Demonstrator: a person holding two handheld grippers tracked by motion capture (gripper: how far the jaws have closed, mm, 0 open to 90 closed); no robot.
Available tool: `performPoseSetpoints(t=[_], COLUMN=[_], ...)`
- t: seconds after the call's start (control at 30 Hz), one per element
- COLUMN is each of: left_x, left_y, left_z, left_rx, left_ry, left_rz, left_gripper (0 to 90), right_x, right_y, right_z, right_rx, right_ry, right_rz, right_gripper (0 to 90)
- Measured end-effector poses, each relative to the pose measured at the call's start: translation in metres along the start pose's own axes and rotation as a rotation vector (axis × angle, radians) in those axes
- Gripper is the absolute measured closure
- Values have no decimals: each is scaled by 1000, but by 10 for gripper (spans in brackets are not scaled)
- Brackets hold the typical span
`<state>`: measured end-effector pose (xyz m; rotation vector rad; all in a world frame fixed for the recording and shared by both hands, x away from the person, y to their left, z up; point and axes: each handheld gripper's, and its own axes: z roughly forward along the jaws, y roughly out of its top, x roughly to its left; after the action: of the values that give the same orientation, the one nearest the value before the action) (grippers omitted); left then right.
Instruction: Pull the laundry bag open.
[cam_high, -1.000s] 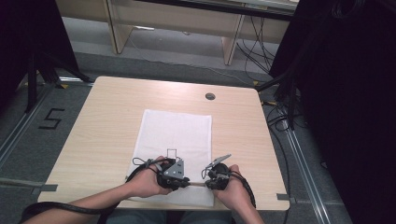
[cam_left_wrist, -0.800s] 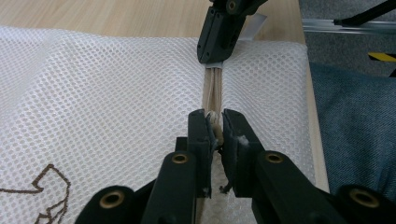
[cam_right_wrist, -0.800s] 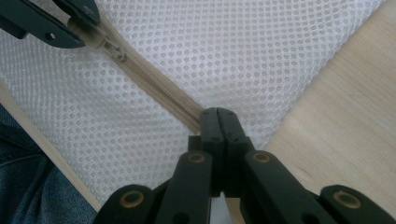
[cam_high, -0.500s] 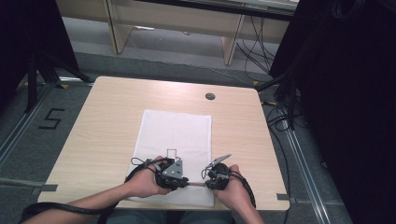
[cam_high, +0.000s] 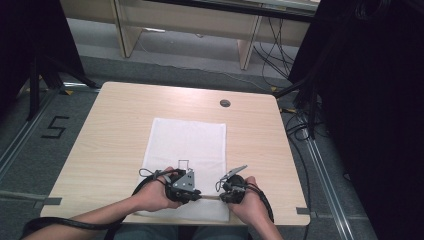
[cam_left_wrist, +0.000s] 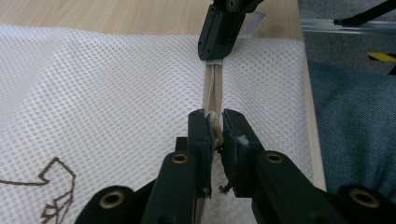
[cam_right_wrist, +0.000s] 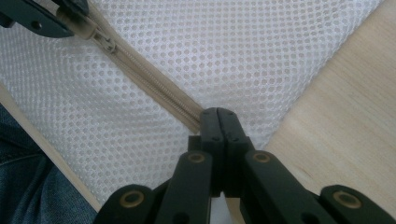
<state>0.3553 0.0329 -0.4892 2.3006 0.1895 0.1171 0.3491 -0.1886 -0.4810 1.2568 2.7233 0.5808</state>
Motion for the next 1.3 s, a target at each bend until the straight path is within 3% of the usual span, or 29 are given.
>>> performPoseSetpoints(t=[0.5,0.53,0.67,0.73,0.77,0.8,0.83,0.97,1.0,1.03,1.13,1.23,1.27,1.3], left_x=[-2,-1,-2,-1,-2,0,-1,-1,1,0,0,0,1,0], left_y=[-1,-1,-1,-2,-2,-2,-2,-3,-3,-3,-3,-5,-5,-6], left_z=[-1,-1,-1,-2,-2,-4,-3,-6,-6,-6,-8,-8,-10,-9], left_rx=[-3,-3,-4,5,0,5,-2,8,7,4,9,-3,11,1], left_ry=[-5,-2,-2,-4,-1,-6,-4,1,1,-2,-2,-1,4,-4], left_rz=[-10,4,-6,10,-8,12,-5,8,29,4,13,-10,14,-13], left_gripper=[818,818,818,818,818,818,818,818,818,818,818,818,818,818], right_x=[0,-2,-2,-2,-2,-2,-2,-1,-1,-1,0,0,0,0], right_y=[0,0,0,0,0,0,0,1,0,0,0,0,0,0], right_z=[0,1,1,1,1,1,1,1,1,1,1,1,1,1], right_rx=[-1,-21,-21,-20,-20,-20,-21,-18,-19,-20,-9,-13,-11,-12], right_ry=[0,4,3,2,3,2,2,0,0,2,3,0,2,1], right_rz=[-2,-36,-36,-35,-34,-36,-38,-35,-34,-34,-18,-22,-17,-20], right_gripper=[900,900,900,900,900,900,900,900,900,900,900,900,900,900])
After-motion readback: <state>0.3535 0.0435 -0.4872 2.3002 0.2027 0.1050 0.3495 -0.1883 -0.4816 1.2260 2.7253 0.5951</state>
